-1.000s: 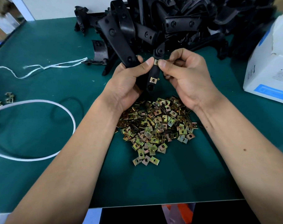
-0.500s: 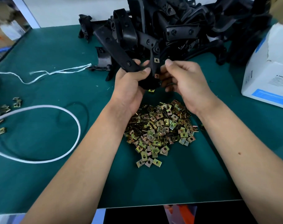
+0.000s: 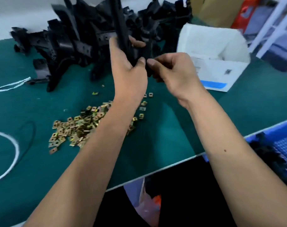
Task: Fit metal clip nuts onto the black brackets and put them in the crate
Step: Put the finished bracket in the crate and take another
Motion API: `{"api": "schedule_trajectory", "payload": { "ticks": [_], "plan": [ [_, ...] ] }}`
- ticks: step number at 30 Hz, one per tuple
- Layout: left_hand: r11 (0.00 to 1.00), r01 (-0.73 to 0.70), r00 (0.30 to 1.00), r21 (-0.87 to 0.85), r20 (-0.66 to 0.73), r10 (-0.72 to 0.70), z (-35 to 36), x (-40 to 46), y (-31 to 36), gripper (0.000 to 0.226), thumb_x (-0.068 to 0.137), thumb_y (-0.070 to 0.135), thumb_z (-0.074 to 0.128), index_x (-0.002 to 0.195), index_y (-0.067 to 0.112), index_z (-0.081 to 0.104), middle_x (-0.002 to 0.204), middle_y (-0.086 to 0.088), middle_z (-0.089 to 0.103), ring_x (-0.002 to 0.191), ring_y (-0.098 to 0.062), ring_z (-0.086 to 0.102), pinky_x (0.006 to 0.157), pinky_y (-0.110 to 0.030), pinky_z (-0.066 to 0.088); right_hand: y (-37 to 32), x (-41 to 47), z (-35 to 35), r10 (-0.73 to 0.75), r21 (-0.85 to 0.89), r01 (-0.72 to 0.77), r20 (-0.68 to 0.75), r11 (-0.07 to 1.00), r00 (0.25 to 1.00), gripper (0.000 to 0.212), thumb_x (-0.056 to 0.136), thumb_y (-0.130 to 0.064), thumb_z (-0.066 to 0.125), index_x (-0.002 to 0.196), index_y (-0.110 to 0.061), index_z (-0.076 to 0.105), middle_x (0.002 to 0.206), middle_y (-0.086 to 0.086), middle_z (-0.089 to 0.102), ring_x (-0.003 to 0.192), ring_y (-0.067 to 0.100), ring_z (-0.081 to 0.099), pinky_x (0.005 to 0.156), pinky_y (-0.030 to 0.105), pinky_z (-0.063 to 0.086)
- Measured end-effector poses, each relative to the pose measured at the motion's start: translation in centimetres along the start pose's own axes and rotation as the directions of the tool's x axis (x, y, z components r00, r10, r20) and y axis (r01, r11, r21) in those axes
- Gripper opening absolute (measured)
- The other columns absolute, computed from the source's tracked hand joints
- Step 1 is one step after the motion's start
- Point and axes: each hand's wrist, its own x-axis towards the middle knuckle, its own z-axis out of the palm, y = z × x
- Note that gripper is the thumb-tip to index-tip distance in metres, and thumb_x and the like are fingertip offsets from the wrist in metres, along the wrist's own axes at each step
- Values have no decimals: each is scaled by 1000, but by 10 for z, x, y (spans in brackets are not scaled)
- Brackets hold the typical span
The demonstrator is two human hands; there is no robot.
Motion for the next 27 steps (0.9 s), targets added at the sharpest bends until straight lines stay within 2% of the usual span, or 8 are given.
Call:
{"api": "schedule_trajectory", "payload": {
  "ticks": [5,9,11,14,18,21,24,27],
  "plan": [
    [998,-9,971,-60,239,23,119,-42,32,40,78,-18,51,102,13,44,92,6,57,89,-1,59,87,-20,51,11,-51,-126,10,-15,-14,-247,1000,969,26,99,-21,65,75,-16,72,63,-5,67,64,11,55,66,31,49],
    [975,184,862,-123,497,-100,215,-106,47,26,88,-4,62,99,15,48,83,6,57,77,-6,60,74,-21,53,33,-121,-229,146,358,2,-386,934,911,16,97,-28,65,101,-12,66,83,2,63,77,16,55,76,30,51],
    [946,323,740,-35,633,-229,254,-149,44,21,91,5,67,100,15,50,86,1,58,85,-20,60,86,-38,52,49,-156,-267,223,495,24,-432,868,874,19,103,-27,56,108,-10,64,88,2,71,79,16,65,73,31,56],
    [860,480,494,173,758,-427,285,-216,20,21,92,20,73,102,15,55,100,-9,67,104,-30,65,93,-41,49,86,-210,-304,410,490,-129,-526,862,745,16,106,-18,53,103,-10,67,91,4,79,81,17,76,67,31,60],
    [744,551,294,378,746,-597,287,-277,-38,29,88,28,76,111,16,62,113,-5,70,111,-24,66,100,-40,52,163,-284,-331,626,328,-545,-544,772,559,18,103,-10,58,96,-1,72,84,12,75,73,26,70,64,32,57],
    [581,625,135,521,661,-738,275,-299,-82,37,89,30,74,118,15,57,111,-1,62,106,-22,62,100,-43,53,215,-323,-336,717,38,-837,-537,546,444,23,98,-13,69,81,3,71,74,17,65,71,27,61,67,39,48],
    [610,485,188,627,606,-773,261,-308,-108,37,86,38,71,112,21,49,103,7,55,93,-16,58,71,-27,45,238,-335,-330,708,-192,-918,-589,347,390,28,90,-25,78,74,-6,67,66,6,61,67,25,61,66,32,46],
    [729,272,356,628,638,-683,261,-305,-111,49,83,42,67,125,24,51,123,4,53,112,-19,54,85,-28,41,231,-327,-332,598,-253,-919,-701,302,389,18,87,-32,79,88,-14,76,78,8,68,91,31,69,74,28,44]
  ]
}}
